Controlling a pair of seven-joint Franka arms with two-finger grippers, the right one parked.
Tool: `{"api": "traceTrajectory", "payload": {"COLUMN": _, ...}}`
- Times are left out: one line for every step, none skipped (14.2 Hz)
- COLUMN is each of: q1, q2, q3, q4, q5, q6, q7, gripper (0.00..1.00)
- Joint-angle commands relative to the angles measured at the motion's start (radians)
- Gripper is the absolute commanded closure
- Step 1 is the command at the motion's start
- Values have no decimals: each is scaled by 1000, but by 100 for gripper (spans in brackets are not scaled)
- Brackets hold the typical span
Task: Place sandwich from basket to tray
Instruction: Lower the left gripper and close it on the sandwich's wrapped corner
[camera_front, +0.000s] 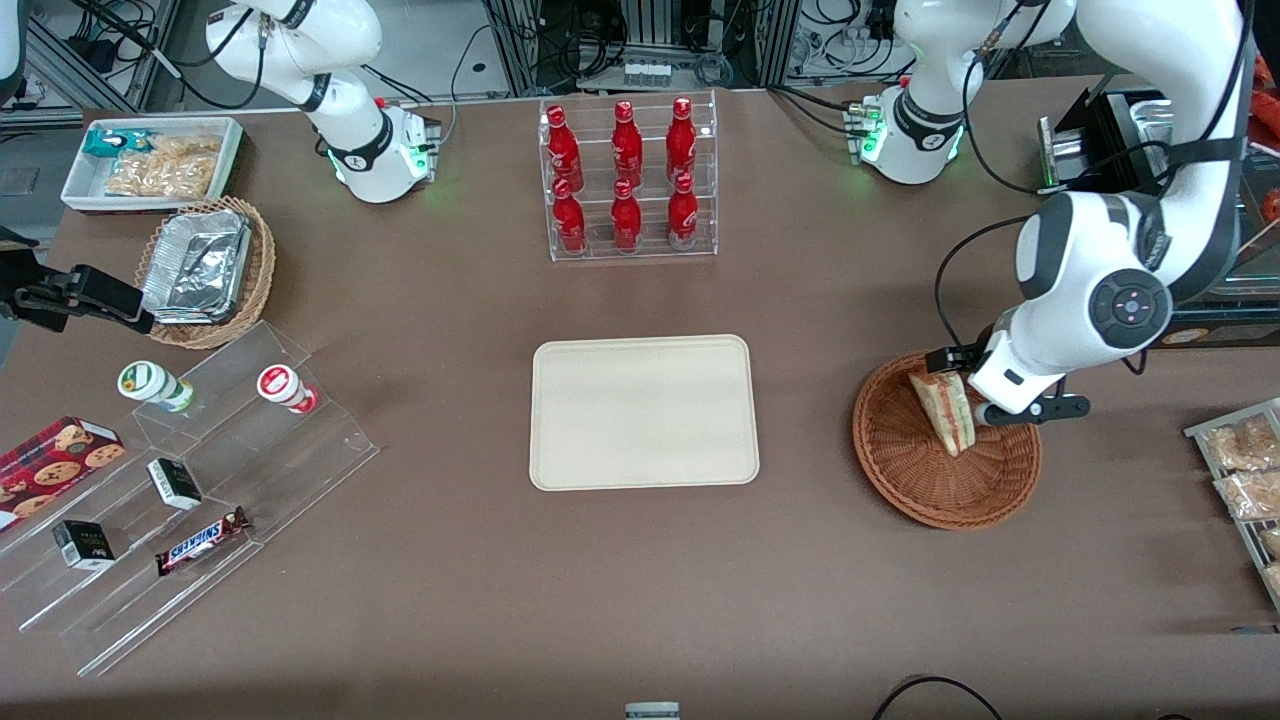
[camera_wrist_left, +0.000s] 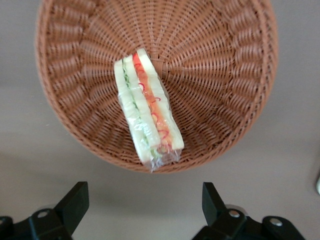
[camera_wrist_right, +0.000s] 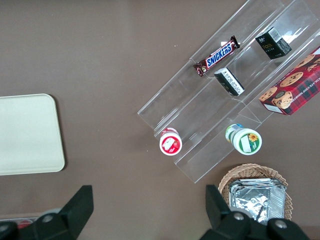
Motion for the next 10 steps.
{"api": "traceTrajectory", "payload": {"q1": 4, "q2": 7, "q3": 1, "q4": -50, "q5": -5, "q6": 62, "q7": 0, "gripper": 0}}
{"api": "traceTrajectory", "payload": {"q1": 4, "q2": 19, "q3": 1, "q4": -50, "q5": -11, "q6": 62, "q7": -2, "gripper": 0}}
{"api": "traceTrajectory", "payload": {"q1": 4, "q2": 28, "q3": 1, "q4": -51, "q5": -14, "q6": 67, "q7": -5, "gripper": 0}}
{"api": "traceTrajectory", "payload": {"q1": 6, "q2": 43, "q3": 1, "q4": -53, "q5": -16, "q6": 80, "q7": -6, "gripper": 0}}
{"api": "traceTrajectory", "payload": {"q1": 7, "q2": 57, "q3": 2, "q4": -53, "q5": -16, "q6": 85, "q7": -6, "gripper": 0}}
{"api": "traceTrajectory", "payload": {"q1": 17, "q2": 73, "q3": 2, "q4": -53, "q5": -17, "q6": 91, "q7": -6, "gripper": 0}}
{"api": "traceTrajectory", "payload": {"q1": 20, "q2": 80, "q3": 2, "q4": -56, "q5": -16, "q6": 102, "q7": -8, "gripper": 0}}
{"api": "traceTrajectory", "payload": {"q1": 27, "q2": 88, "q3": 2, "q4": -63, "q5": -16, "q6": 108, "q7": -8, "gripper": 0}}
{"api": "traceTrajectory", "payload": {"q1": 32, "q2": 96, "q3": 2, "q4": -65, "q5": -17, "q6": 125, "q7": -6, "gripper": 0}}
{"api": "traceTrajectory", "payload": {"q1": 32, "q2": 105, "q3": 2, "q4": -65, "q5": -17, "q6": 136, "q7": -6, "gripper": 1}}
